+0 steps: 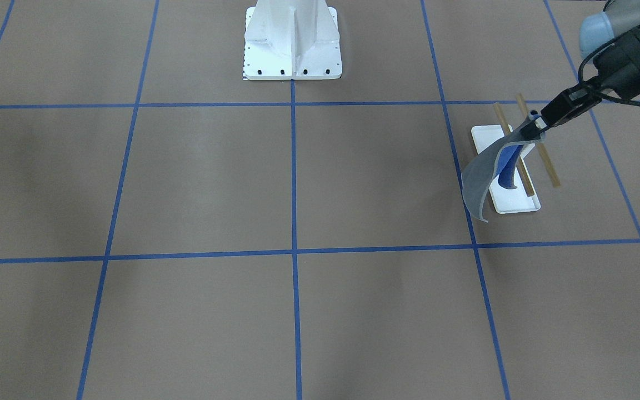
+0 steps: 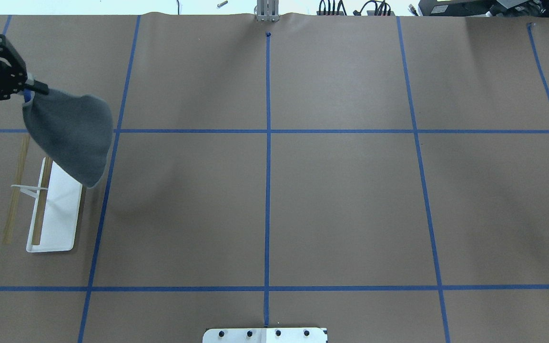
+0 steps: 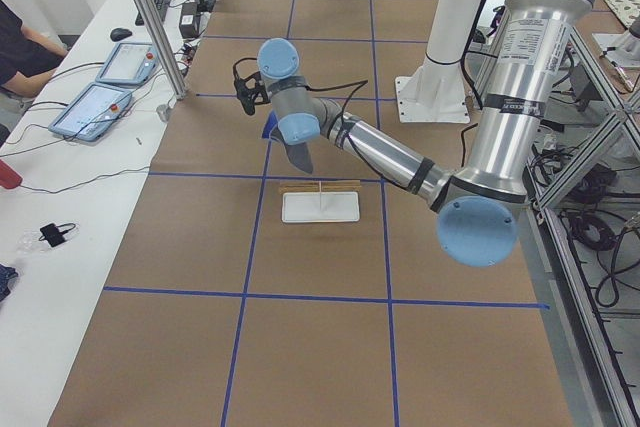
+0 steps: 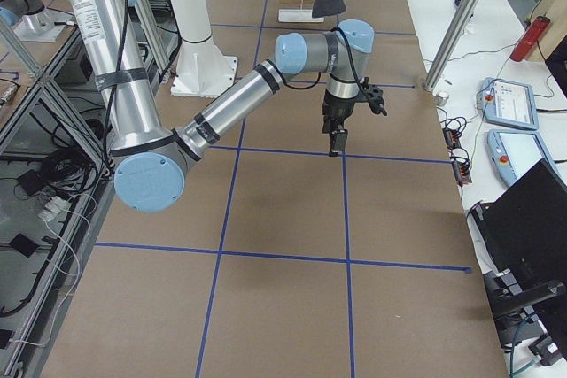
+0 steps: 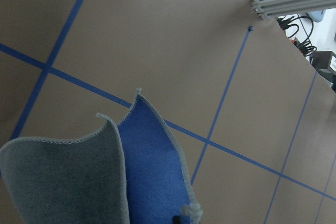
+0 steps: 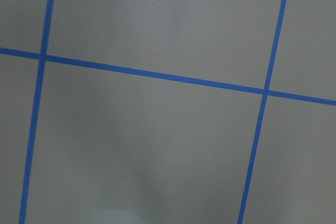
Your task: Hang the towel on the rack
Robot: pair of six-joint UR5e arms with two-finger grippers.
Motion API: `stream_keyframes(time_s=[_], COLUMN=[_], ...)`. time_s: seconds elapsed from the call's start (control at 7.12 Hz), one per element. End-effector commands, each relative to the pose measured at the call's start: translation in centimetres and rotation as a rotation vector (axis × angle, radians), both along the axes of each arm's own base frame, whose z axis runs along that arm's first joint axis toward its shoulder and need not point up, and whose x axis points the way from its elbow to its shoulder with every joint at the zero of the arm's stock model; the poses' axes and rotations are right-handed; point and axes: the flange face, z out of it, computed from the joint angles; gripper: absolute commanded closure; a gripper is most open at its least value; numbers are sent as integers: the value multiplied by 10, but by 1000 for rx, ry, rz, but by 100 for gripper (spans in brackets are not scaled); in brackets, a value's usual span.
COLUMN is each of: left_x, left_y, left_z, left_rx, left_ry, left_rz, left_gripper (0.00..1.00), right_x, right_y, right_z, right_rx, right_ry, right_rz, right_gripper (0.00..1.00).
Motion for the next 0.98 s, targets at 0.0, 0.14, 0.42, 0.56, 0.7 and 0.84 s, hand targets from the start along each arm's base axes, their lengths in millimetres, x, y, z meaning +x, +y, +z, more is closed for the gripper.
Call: stream_keyframes(time_s=[0.0, 0.14, 0.42, 0.56, 0.7, 0.84], left_x=[-12, -19, -31, -37, -49, -52], left_y=[29, 46, 53, 65, 78, 83], left_z=[66, 103, 155, 181, 205, 217], left_rx=[-34, -15, 6, 17, 52, 53], left_ry=[-46, -70, -96, -119, -148, -159], left_rz=[9, 23, 21, 33, 46, 53], left_gripper=[100, 100, 100, 100, 100, 100], right_x=[13, 15, 19, 19, 20, 23], right_y=[-5, -6, -7, -6, -11, -16], right_z=[20, 27, 44, 50, 64, 74], right_rx=[-46, -61, -95, -80, -68, -71], right_ry=[4, 5, 7, 4, -5, -17], right_rz=[28, 31, 33, 36, 40, 48], right_gripper=[0, 0, 0, 0, 0, 0])
